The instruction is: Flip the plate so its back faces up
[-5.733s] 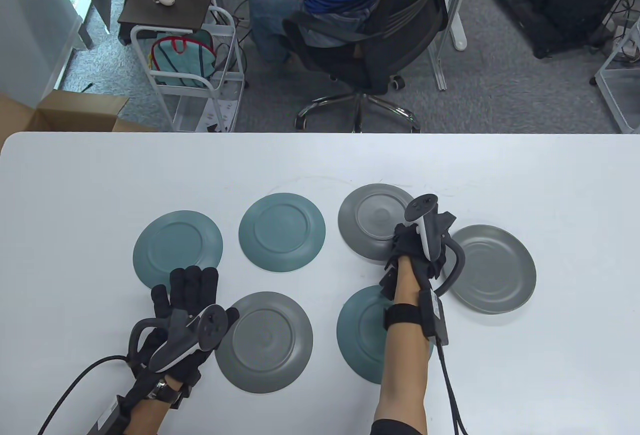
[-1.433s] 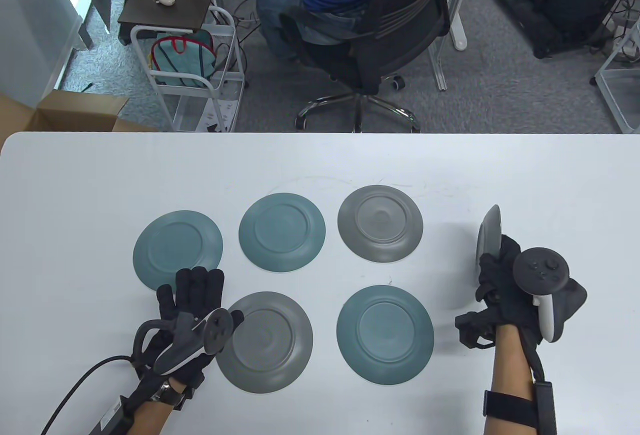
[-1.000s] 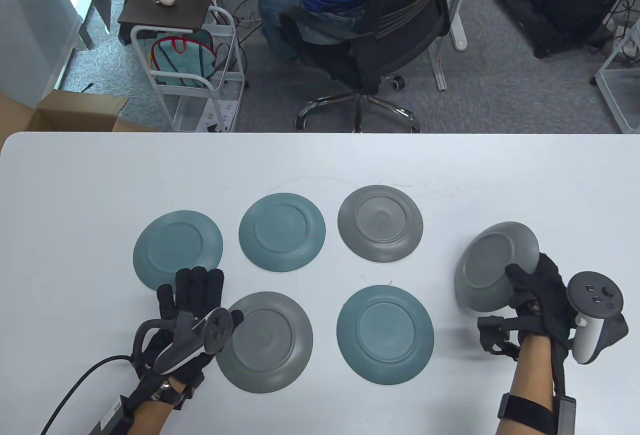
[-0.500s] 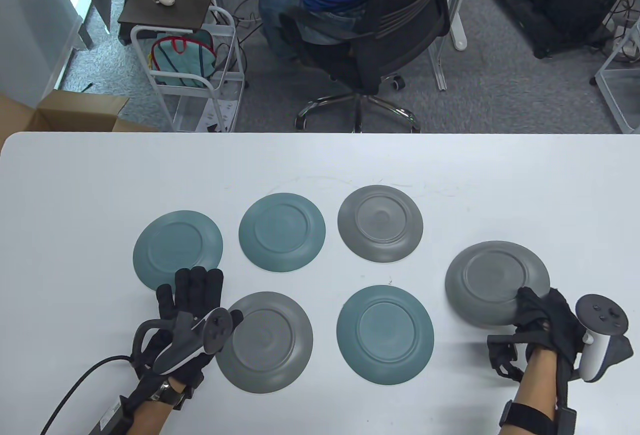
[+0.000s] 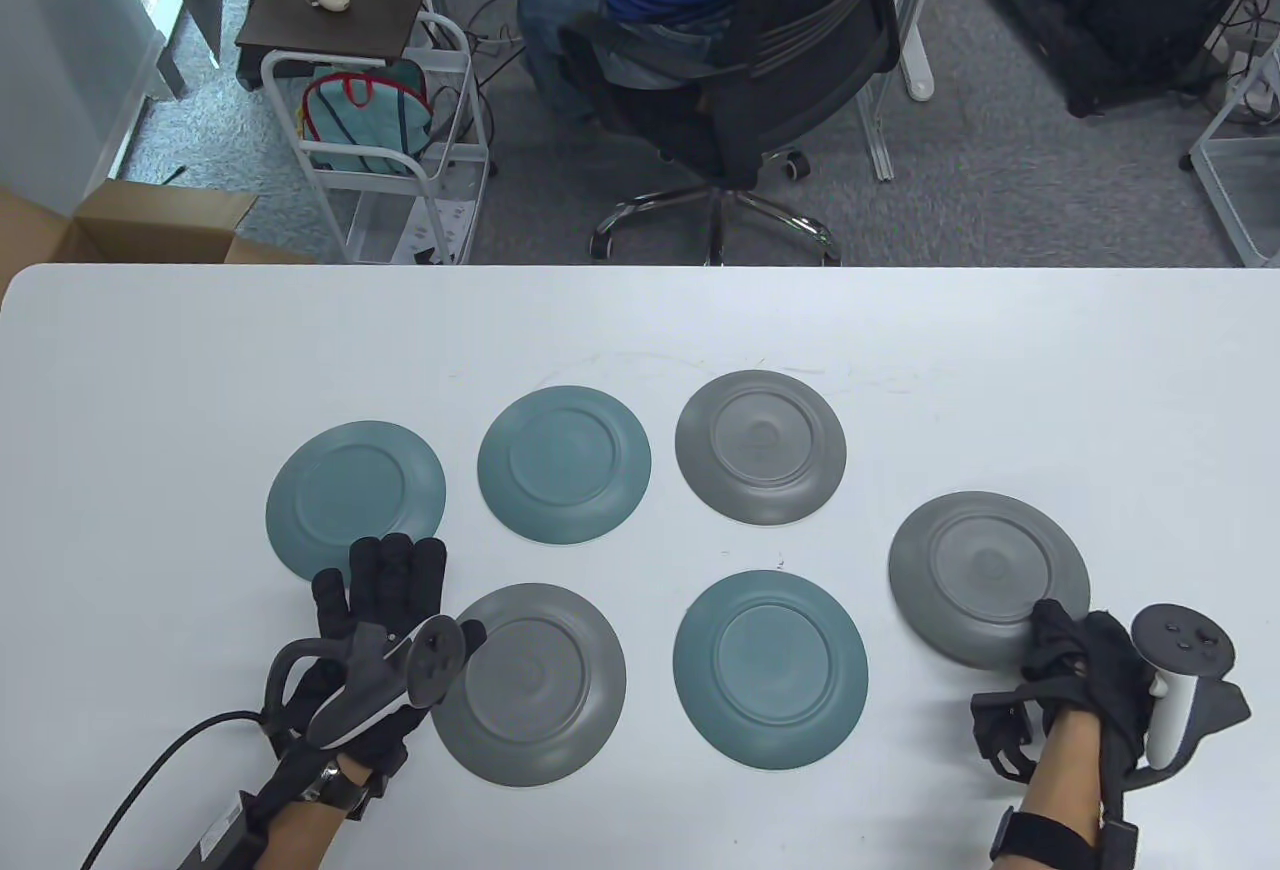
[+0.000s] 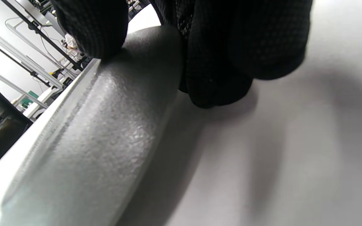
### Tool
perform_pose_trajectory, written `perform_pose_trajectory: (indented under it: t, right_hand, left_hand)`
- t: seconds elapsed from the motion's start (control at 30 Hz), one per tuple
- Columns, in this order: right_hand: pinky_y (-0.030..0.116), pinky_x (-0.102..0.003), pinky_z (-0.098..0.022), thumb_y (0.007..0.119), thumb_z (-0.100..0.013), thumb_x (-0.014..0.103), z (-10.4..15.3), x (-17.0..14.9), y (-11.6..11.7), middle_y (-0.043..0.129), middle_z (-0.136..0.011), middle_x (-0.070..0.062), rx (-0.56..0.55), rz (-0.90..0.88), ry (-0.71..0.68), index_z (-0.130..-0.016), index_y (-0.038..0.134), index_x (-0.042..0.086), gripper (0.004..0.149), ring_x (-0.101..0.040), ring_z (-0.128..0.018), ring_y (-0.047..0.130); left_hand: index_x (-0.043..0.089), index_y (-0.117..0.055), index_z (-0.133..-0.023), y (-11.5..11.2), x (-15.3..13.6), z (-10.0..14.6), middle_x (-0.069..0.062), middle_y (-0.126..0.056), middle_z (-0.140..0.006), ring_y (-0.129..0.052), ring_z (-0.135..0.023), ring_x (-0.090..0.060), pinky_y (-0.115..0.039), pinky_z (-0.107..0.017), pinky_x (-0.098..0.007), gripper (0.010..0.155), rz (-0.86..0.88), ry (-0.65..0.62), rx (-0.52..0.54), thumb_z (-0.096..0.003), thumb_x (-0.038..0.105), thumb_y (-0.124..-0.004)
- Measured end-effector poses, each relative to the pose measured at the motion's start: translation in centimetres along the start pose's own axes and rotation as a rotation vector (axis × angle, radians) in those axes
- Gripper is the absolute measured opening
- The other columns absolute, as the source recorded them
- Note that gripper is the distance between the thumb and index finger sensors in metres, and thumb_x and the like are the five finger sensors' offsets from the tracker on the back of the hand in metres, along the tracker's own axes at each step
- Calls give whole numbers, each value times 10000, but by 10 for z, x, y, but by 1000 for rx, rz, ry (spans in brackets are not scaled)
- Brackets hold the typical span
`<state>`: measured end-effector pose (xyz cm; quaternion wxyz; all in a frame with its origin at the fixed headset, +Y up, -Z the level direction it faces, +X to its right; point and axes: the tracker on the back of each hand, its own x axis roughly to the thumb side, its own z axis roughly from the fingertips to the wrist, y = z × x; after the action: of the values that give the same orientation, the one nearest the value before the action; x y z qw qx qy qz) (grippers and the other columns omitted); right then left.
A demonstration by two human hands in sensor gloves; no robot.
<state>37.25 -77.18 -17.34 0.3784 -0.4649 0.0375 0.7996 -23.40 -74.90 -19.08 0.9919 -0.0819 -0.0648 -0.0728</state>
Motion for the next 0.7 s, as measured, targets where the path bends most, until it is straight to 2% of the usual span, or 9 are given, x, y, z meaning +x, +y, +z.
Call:
perform_pose_trajectory:
  t: [0.7]
  right_hand:
    - [851,-394,-366,729,-500,429,7,21,14,893,-750,-156,-137,371,-66,-1006,601,10,670,-294,-497,974]
  left_hand:
    - [169,-212,-1203,0,0,0,-191,-294,-1219,-370,-1172,-479,-358,-781,-682,862,-2,2,-3,-555,698,-420]
